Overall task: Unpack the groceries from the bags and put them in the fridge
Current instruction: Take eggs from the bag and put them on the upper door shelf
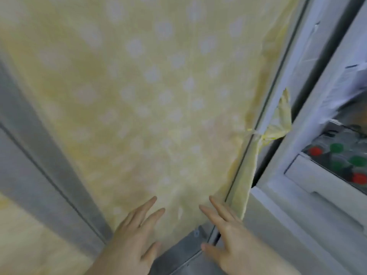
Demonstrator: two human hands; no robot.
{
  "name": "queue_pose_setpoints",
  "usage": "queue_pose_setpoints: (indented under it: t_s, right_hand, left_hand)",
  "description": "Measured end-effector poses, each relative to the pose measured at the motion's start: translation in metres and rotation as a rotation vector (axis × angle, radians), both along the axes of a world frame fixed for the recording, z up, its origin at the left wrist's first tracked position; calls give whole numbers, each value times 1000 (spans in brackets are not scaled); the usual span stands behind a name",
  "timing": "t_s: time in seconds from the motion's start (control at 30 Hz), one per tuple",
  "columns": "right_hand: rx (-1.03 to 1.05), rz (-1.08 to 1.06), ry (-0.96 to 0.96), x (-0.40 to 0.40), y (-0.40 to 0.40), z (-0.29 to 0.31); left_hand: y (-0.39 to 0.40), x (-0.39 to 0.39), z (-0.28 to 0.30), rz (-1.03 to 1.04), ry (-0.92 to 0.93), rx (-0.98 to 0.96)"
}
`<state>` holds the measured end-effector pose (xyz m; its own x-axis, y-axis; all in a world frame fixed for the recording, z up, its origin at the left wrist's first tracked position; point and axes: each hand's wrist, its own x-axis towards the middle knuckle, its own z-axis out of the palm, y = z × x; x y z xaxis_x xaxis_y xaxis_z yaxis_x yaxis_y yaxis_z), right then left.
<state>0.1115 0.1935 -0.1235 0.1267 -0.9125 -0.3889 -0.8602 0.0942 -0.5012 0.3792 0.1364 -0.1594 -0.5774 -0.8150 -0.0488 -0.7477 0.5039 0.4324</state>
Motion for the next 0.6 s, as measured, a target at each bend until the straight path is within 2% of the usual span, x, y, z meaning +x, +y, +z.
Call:
queue_pose_setpoints:
  t_s: [0.07, 0.13, 0.2, 0.27, 0.33, 0.47, 0.6]
  right_hand:
    - [21, 138, -3, 9, -21, 1]
    - [21, 270, 7, 19, -34, -1]
    - [21, 401, 38, 32, -41, -5]
    - [56, 524, 64, 50, -45, -9]
    - [66, 642, 92, 73, -45, -12]
    - [-21, 900, 127, 142, -39, -9]
    - [-53, 1119, 74, 221, -17, 7]
  left_hand:
    - [18, 11, -3, 100, -36, 32]
    - [38, 25, -8, 191, -137, 182]
    - [61, 35, -19, 308, -211, 148]
    - [84, 47, -27, 447, -160, 22]
    - [112, 60, -28, 629, -109, -1]
    - [173, 97, -14, 882, -165, -2]
    - [245, 144, -7, 1123, -168, -72]
